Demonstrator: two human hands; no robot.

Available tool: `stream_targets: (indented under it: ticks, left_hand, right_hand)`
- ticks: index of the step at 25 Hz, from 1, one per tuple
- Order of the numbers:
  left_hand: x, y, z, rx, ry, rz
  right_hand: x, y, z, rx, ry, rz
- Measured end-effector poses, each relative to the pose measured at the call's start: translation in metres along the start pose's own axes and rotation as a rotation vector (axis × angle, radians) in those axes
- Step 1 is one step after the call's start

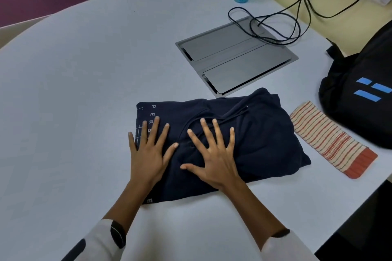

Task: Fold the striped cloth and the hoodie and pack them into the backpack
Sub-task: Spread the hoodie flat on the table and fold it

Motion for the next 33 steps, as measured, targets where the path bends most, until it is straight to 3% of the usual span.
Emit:
stream_targets:
  ticks: [7,10,12,14,17,19,22,26,30,33]
  left_hand:
    - [-0.005,0.008,0.017,-0.299,-0.049,-0.026]
    - [-0.024,0.000,0.028,-0.551,-0.296,-0.038]
    - [-0.039,0.000,0.036,-0.564,-0.464,-0.001]
    - [-0.044,-0.001,0.044,-0.593,-0.555,0.079]
    - [-0.041,0.005,0.059,-0.860,-0.678,0.311]
    - [-0.043,0.006,0.062,-1.045,-0.734,0.468]
    - [-0.054,0.004,0.055,-1.068,-0.703,0.661]
    - [-0.072,0.012,0.044,-1.084,-0.660,0.735]
    - [-0.061,0.012,0.053,-1.197,-0.679,0.620]
    - [-0.036,0.009,0.064,-1.239,-0.648,0.527]
  right_hand:
    - [0.000,0.024,-0.009,-0.097,-0.039,0.130]
    - [0.001,0.029,-0.010,-0.072,-0.022,0.189]
    - [0.002,0.025,-0.011,-0.047,-0.035,0.190]
    - [0.002,0.011,-0.017,0.035,-0.037,0.173]
    - [-0.011,-0.016,-0.050,0.007,0.101,0.042]
    - [-0.027,-0.016,-0.079,-0.028,0.219,0.064]
    - [-0.046,-0.007,-0.090,-0.059,0.245,0.122]
    - [-0.055,-0.001,-0.018,0.010,0.083,0.068]
    - [-0.073,0.041,0.098,0.163,-0.136,0.122]
    - [-0.086,0.076,0.151,0.105,-0.132,0.222]
Point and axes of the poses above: each hand's wrist, its own x-axis towards the middle knuckle, its own y-axis out of the palm, z = x × y, the point moved 8 cm from there along x, towards the middle knuckle, and after that the axes turned 11 degrees about x, right-handed, at the moved point
